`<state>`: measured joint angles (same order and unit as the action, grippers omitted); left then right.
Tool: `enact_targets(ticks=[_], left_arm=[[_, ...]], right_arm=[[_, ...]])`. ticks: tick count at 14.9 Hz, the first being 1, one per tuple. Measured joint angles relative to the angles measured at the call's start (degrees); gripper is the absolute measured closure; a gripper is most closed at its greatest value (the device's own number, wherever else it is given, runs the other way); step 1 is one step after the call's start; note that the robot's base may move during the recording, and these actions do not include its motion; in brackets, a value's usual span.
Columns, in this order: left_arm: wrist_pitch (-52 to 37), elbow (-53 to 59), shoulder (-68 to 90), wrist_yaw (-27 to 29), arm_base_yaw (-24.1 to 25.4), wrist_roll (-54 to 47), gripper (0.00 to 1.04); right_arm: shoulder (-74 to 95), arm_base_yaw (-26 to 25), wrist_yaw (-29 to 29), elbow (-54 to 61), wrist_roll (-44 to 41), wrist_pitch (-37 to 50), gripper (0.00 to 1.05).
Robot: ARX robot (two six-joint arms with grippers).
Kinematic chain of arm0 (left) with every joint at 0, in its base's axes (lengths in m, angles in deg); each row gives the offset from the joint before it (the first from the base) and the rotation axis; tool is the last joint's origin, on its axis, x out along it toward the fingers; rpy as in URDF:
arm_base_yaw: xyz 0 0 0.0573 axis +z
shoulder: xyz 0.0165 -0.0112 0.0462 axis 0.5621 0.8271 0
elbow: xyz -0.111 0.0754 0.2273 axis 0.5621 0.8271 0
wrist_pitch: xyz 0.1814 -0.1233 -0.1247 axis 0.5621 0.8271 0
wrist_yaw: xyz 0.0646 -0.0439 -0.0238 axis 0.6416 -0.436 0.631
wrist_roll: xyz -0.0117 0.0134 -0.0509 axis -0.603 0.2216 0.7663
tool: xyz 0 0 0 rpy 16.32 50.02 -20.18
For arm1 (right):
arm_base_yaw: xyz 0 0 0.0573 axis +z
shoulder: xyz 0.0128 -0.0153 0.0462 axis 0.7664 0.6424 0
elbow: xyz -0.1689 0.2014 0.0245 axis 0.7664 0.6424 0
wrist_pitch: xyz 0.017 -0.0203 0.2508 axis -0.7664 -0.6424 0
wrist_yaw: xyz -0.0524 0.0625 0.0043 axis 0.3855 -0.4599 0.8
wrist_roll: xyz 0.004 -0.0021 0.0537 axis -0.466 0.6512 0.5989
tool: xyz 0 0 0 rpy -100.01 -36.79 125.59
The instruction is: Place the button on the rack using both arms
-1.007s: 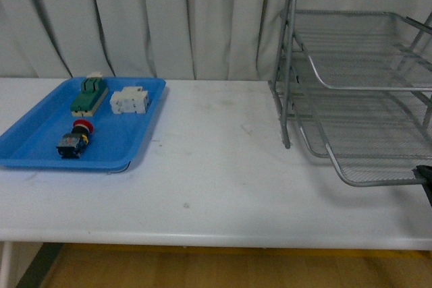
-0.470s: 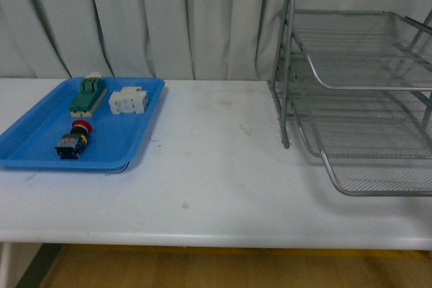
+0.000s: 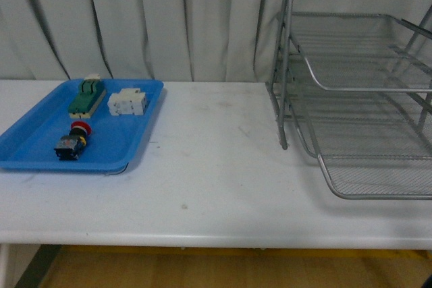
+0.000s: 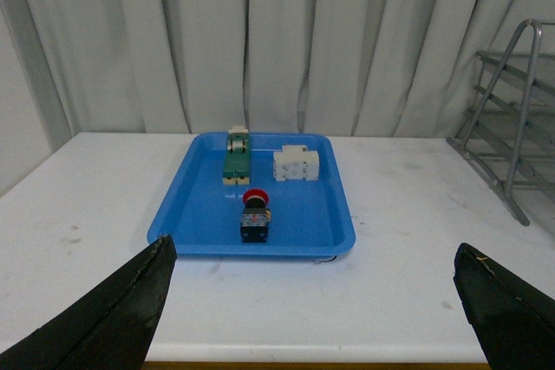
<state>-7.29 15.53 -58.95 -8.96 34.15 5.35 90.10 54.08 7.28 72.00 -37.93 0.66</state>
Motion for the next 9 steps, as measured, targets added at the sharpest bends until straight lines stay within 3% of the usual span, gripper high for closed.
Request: enact_targets(ticks=[2, 3, 5, 7, 9], left_arm=[[0.2, 0.0, 0.0, 0.0, 0.1, 0.0, 0.07], [-0.1, 0.0, 0.0, 0.0, 0.1, 0.0, 0.07], [0.0, 0.0, 0.0, 0.0, 0.0, 0.0, 0.07], [0.0, 0.0, 0.0, 0.0, 0.0, 0.0, 0.07], [0.0, 0.0, 0.0, 0.0, 0.0, 0.0, 0.07]], right_arm=[[-5.4, -4.3, -3.4, 3.1, -25.1, -0.3, 0.49], [-12.2, -4.4, -3.5, 3.2, -31.2, 0.8, 0.60], [-19.3, -4.4, -3.6, 3.3, -35.7, 0.0, 0.77], [-30.6, -4.4, -3.6, 3.3, -38.1, -8.2, 1.00], [-42.1, -4.4, -3.6, 3.3, -38.9, -18.8, 1.03]])
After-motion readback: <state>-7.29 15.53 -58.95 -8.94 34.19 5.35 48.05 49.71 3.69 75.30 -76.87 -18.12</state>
